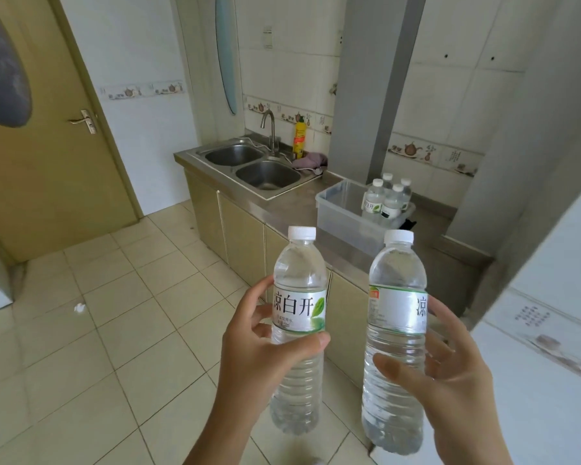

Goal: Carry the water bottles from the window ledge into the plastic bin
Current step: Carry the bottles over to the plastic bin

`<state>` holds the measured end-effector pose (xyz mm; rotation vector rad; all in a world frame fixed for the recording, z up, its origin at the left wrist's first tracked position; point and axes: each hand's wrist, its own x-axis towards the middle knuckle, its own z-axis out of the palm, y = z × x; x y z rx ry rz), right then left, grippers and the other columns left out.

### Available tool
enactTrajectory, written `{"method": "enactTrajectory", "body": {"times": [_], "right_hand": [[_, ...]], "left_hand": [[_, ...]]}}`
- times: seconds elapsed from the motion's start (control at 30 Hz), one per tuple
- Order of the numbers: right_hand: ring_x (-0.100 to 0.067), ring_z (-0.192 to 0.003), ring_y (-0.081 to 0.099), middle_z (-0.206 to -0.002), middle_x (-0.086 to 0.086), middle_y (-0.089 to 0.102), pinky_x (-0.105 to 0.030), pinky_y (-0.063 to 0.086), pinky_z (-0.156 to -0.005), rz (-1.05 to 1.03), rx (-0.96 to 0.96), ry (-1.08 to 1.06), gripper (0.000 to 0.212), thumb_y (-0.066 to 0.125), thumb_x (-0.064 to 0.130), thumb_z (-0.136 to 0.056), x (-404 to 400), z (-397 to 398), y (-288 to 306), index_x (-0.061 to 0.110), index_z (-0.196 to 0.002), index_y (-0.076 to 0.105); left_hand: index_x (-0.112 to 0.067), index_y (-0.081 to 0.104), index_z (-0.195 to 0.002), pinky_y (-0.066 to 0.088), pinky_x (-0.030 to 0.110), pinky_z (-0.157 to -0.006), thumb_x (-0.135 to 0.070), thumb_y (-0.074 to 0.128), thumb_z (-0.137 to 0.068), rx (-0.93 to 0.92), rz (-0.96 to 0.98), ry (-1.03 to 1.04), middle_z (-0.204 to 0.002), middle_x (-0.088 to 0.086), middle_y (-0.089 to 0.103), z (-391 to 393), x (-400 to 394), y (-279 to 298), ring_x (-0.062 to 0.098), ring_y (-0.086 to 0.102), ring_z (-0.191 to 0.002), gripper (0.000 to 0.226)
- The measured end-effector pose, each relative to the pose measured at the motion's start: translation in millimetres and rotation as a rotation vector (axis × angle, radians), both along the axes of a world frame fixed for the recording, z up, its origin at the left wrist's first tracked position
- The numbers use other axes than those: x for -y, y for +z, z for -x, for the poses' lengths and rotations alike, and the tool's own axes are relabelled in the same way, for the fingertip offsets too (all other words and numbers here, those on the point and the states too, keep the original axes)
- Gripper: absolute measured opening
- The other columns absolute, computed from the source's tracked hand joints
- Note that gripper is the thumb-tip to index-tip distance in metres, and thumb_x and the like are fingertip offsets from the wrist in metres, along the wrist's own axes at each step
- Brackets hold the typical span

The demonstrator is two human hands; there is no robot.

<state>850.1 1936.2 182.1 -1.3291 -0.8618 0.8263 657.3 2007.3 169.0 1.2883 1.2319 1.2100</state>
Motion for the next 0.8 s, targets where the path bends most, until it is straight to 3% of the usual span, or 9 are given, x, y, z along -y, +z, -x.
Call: {"method": "enactTrajectory", "body": {"times": [0.07, 0.27, 0.37, 0.53, 0.63, 0.73, 0.8], "right_hand": [[-0.017, -0.084, 0.073, -0.096, 0.003, 0.076, -0.036, 0.061, -0.073, -0.007, -0.013, -0.005, 0.088, 0.082, -0.016, -0.05, -39, -12, -8, 0.034, -0.119, 0.06], [-0.021, -0.082, 0.073, -0.093, -0.002, 0.076, -0.03, 0.059, -0.067, 0.008, -0.03, 0.016, 0.086, 0.081, -0.018, -0.053, -159, -44, -21, 0.041, -0.112, 0.06], [-0.022, -0.084, 0.073, -0.096, -0.006, 0.076, -0.042, 0.057, -0.077, 0.009, -0.011, 0.014, 0.087, 0.084, -0.015, -0.051, -213, -58, -22, 0.04, -0.113, 0.058], [-0.017, -0.085, 0.072, -0.096, 0.0, 0.075, -0.034, 0.055, -0.072, 0.03, -0.002, -0.026, 0.087, 0.086, -0.009, -0.052, -295, -84, -21, 0.044, -0.112, 0.054], [-0.019, -0.094, 0.07, -0.105, -0.001, 0.073, -0.043, 0.056, -0.079, 0.045, 0.015, -0.067, 0.09, 0.089, -0.003, -0.05, -348, -99, -22, 0.046, -0.115, 0.052], [-0.011, -0.089, 0.07, -0.105, 0.002, 0.071, -0.035, 0.056, -0.074, 0.044, 0.03, -0.14, 0.087, 0.09, 0.001, -0.051, -404, -113, -26, 0.045, -0.115, 0.05], [-0.014, -0.093, 0.069, -0.11, 0.0, 0.069, -0.036, 0.056, -0.078, 0.043, 0.06, -0.186, 0.088, 0.092, 0.007, -0.049, -442, -120, -27, 0.047, -0.115, 0.049]], "left_hand": [[-0.066, 0.055, -0.107, 0.057, 0.027, -0.074, -0.04, 0.09, -0.034, -0.017, 0.004, 0.002, -0.102, -0.012, 0.073, -11, -37, -5, 0.004, 0.07, -0.09, 0.085], [-0.065, 0.055, -0.107, 0.059, 0.041, -0.085, -0.037, 0.091, -0.035, -0.049, 0.022, -0.018, -0.097, -0.015, 0.073, -46, -156, -10, 0.008, 0.069, -0.092, 0.085], [-0.064, 0.054, -0.107, 0.058, 0.033, -0.081, -0.034, 0.092, -0.037, -0.032, 0.017, -0.033, -0.098, -0.015, 0.072, -66, -210, -12, 0.003, 0.069, -0.09, 0.085], [-0.057, 0.054, -0.115, 0.052, 0.021, -0.074, -0.025, 0.095, -0.045, -0.012, 0.0, -0.131, -0.1, -0.018, 0.071, -101, -296, -11, 0.001, 0.068, -0.092, 0.087], [-0.05, 0.054, -0.119, 0.055, 0.021, -0.073, -0.017, 0.097, -0.049, -0.015, -0.044, -0.209, -0.104, -0.017, 0.072, -124, -356, -12, 0.002, 0.068, -0.096, 0.089], [-0.048, 0.053, -0.122, 0.056, 0.025, -0.081, -0.018, 0.097, -0.048, -0.036, -0.09, -0.309, -0.112, -0.018, 0.07, -146, -421, -11, 0.003, 0.066, -0.102, 0.09], [-0.037, 0.056, -0.126, 0.055, 0.021, -0.079, -0.009, 0.096, -0.05, -0.03, -0.114, -0.374, -0.114, -0.015, 0.07, -161, -465, -14, 0.002, 0.066, -0.101, 0.09]]}}
